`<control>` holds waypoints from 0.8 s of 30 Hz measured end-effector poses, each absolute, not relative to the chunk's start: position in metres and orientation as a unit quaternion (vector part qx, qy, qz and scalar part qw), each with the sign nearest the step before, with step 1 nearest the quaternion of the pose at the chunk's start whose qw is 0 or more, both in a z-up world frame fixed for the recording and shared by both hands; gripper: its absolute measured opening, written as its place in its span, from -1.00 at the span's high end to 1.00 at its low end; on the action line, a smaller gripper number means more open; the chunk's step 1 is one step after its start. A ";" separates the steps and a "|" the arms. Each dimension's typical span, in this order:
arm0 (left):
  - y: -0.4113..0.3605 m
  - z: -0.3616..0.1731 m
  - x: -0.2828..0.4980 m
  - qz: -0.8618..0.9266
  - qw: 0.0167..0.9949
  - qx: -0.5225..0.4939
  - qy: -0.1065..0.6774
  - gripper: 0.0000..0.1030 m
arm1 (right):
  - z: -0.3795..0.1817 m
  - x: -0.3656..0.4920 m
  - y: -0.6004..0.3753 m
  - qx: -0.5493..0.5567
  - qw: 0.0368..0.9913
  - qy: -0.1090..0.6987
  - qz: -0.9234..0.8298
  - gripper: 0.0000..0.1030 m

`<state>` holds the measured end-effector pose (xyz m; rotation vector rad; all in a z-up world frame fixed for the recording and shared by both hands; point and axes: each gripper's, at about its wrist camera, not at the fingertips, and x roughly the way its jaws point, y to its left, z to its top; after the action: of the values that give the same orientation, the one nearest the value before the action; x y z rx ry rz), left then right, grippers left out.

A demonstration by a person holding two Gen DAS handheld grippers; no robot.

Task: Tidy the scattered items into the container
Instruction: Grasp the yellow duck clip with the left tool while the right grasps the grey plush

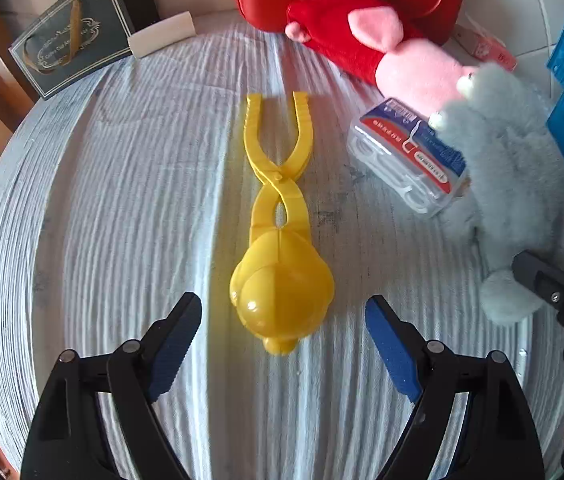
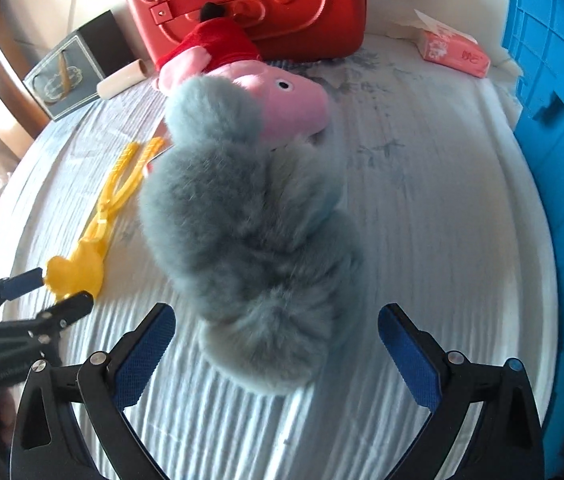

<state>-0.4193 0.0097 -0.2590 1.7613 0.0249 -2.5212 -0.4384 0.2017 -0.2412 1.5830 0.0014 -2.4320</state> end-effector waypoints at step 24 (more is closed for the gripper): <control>0.003 -0.274 -0.424 -0.836 0.030 0.547 0.030 -0.27 | -0.284 -0.468 0.163 0.538 0.118 0.064 -0.832 -1.00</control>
<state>-0.4244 0.0032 -0.2741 1.6874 0.0914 -2.5763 -0.4683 0.1628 -0.2844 1.5737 0.1884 -2.4340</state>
